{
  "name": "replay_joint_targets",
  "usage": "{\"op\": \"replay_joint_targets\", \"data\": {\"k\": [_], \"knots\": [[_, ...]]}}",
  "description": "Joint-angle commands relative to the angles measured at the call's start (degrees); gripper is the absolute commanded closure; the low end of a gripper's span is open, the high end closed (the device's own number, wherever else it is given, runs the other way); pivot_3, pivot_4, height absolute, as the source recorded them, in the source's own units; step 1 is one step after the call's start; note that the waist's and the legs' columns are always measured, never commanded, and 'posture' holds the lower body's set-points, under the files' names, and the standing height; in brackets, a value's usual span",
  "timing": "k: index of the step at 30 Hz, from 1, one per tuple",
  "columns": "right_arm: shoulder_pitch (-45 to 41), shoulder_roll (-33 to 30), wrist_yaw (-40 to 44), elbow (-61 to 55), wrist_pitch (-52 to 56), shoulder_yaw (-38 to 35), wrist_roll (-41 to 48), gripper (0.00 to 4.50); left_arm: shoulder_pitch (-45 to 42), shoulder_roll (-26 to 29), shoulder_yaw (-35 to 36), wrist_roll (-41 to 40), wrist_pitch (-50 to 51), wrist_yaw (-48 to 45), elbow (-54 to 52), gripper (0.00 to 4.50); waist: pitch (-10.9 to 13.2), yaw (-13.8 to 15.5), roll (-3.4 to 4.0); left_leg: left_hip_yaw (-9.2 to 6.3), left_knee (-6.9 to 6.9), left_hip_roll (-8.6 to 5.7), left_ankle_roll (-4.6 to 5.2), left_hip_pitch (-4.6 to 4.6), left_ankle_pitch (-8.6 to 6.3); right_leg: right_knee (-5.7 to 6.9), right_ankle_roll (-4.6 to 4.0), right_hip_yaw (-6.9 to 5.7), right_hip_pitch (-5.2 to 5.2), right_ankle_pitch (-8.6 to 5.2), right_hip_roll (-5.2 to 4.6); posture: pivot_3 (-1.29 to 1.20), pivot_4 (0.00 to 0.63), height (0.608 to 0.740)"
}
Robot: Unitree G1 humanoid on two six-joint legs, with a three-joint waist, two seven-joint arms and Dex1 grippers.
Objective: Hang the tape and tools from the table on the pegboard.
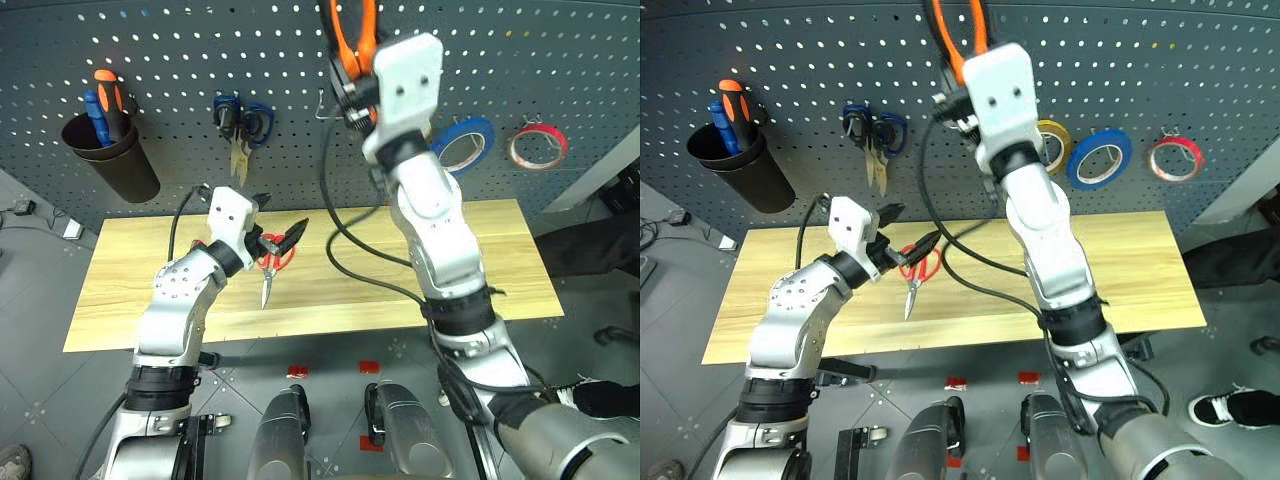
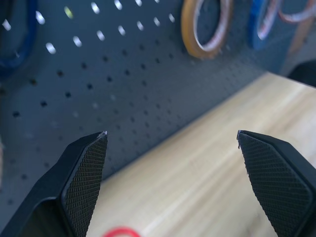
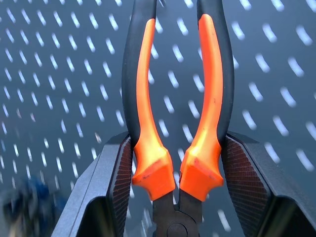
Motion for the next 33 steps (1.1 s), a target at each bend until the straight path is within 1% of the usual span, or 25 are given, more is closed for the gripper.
{"op": "replay_joint_targets", "data": {"k": [1,4,9,13,17,22,33], "knots": [[-6.0,0.9,-0.1,7.6,-8.7,-1.9,1.0,2.12,-1.6,-1.2,-0.6,0.7,1.1,2.9,-1.9,0.08,0.0,0.3,0.00,0.03,-0.02,-0.01,-0.01,-0.01,0.01,-0.04,0.00,0.00,0.00,0.00,-0.03,-0.06,0.288,0.740],[-10.4,1.8,-0.6,16.0,-14.6,-2.0,0.7,2.12,-2.7,-2.3,-1.3,1.4,1.4,4.6,-1.3,0.08,0.0,0.7,0.00,0.09,-0.04,-0.01,-0.02,-0.11,0.00,-0.09,0.00,0.02,-0.06,0.00,-0.08,-0.06,0.284,0.740],[-14.6,2.1,-0.9,30.3,-23.9,-2.0,-0.6,2.12,-4.7,-4.0,-1.8,2.4,1.3,7.2,0.5,0.08,0.0,1.0,0.00,0.04,-0.02,-0.02,-0.02,-0.15,0.01,-0.09,-0.01,0.00,-0.07,0.00,-0.11,-0.03,0.282,0.740],[-17.5,0.7,-1.4,41.0,-29.4,-2.8,-1.8,2.12,-6.8,-5.1,-2.4,3.0,0.9,8.2,1.9,0.08,0.0,1.5,-0.01,0.02,0.00,-0.03,-0.04,-0.15,0.02,-0.06,-0.01,-0.02,-0.06,0.00,-0.12,-0.01,0.280,0.740],[-19.9,-1.0,-1.8,48.4,-33.3,-3.2,-2.5,2.12,-8.6,-5.7,-2.7,3.4,0.1,8.4,3.5,0.08,0.0,2.1,-0.01,0.03,0.00,-0.04,-0.05,-0.15,0.03,-0.07,-0.01,-0.04,-0.06,0.00,-0.12,0.00,0.284,0.740],[-22.8,-2.6,-1.7,49.7,-34.4,-4.0,-1.6,2.12,-9.1,-5.4,-2.4,3.2,0.5,7.6,3.1,0.08,0.0,2.1,0.00,0.05,-0.02,-0.03,-0.06,-0.19,0.03,-0.09,-0.01,-0.05,-0.09,-0.01,-0.13,-0.01,0.300,0.740],[-22.3,-3.1,-2.0,53.4,-34.7,-4.8,-2.1,2.12,-9.5,-4.5,-1.7,3.1,0.9,7.5,3.4,0.08,0.1,2.2,0.00,0.03,-0.02,-0.06,-0.05,-0.19,0.03,-0.08,-0.03,-0.04,-0.08,-0.01,-0.18,0.01,0.327,0.740]]}}
